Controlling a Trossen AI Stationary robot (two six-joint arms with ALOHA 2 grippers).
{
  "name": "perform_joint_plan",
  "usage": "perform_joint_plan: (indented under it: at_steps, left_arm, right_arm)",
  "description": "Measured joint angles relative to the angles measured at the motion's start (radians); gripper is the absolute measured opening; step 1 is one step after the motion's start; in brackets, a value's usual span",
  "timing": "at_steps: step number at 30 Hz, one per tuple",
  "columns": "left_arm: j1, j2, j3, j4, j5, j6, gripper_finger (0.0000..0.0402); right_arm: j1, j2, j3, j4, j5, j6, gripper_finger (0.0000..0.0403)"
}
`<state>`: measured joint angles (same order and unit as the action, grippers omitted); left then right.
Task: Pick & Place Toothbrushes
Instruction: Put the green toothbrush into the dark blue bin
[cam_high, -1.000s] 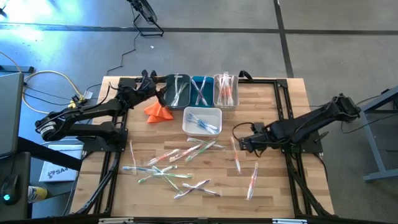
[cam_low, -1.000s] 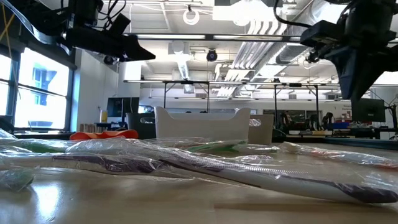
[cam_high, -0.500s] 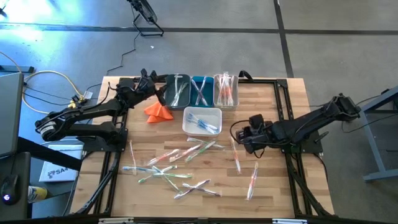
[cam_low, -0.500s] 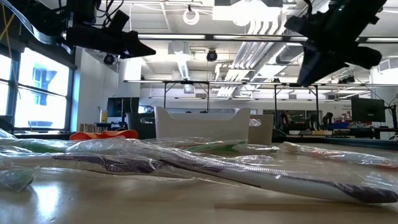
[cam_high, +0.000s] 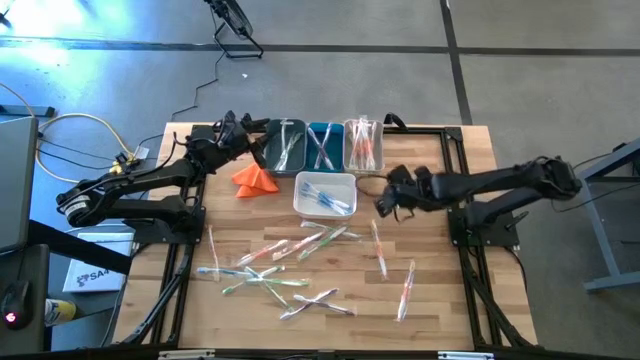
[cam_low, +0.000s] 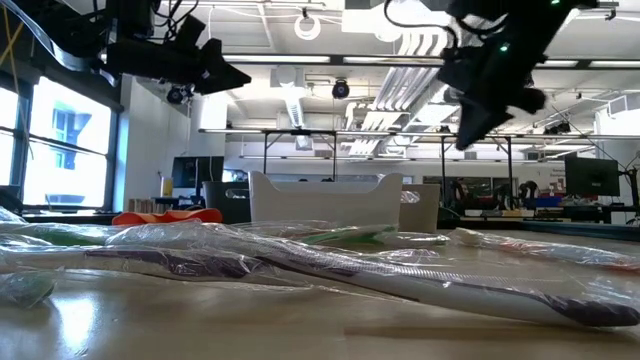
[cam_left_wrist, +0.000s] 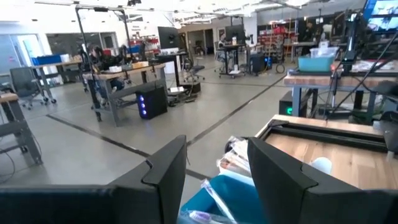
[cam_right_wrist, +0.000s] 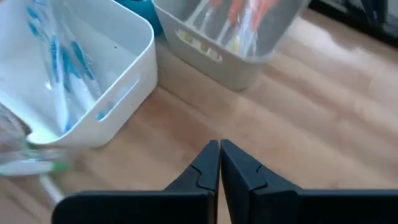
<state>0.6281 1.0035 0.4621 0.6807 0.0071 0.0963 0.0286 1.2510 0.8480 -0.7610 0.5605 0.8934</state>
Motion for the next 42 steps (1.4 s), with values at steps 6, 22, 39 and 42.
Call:
perform_joint_plan:
  at_steps: [6, 22, 39, 42]
  left_arm:
    - [0.0, 0.0, 0.0, -0.059, 0.001, -0.018, 0.0167]
    - [-0.001, 0.0, 0.0, -0.217, 0.0, -0.13, 0.0167]
    - [-0.281, 0.0, 0.0, -0.431, 0.001, -0.153, 0.0166]
    - [-0.342, 0.0, 0.0, -0.48, 0.001, -0.178, 0.0166]
  right_arm:
    - [-0.156, 0.0, 0.0, 0.343, -0.149, -0.44, 0.0002]
    - [-0.467, -0.183, -0.206, 0.836, -0.613, -0.708, 0.0002]
    - [-0.616, -0.428, -0.443, 1.143, -0.646, -0.862, 0.0002]
    - [-0.635, -0.427, -0.443, 1.141, -0.646, -0.864, 0.0002]
